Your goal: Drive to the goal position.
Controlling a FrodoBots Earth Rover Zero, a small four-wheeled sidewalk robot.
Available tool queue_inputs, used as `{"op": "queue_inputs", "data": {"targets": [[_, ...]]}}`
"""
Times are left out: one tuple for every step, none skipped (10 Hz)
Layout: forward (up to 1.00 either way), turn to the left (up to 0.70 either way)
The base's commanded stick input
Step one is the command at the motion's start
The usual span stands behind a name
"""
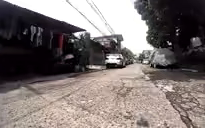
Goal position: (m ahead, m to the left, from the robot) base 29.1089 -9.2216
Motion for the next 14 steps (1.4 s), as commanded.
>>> {"op": "queue_inputs", "data": {"targets": [[0.7, 0.0], [0.7, 0.0], [0.7, 0.0], [0.7, 0.0], [0.7, 0.0], [0.7, 0.0], [0.7, -0.08], [0.7, -0.19], [0.7, 0.0], [0.7, 0.0], [0.7, 0.0], [0.7, 0.0], [0.7, 0.0], [0.7, 0.0]]}}
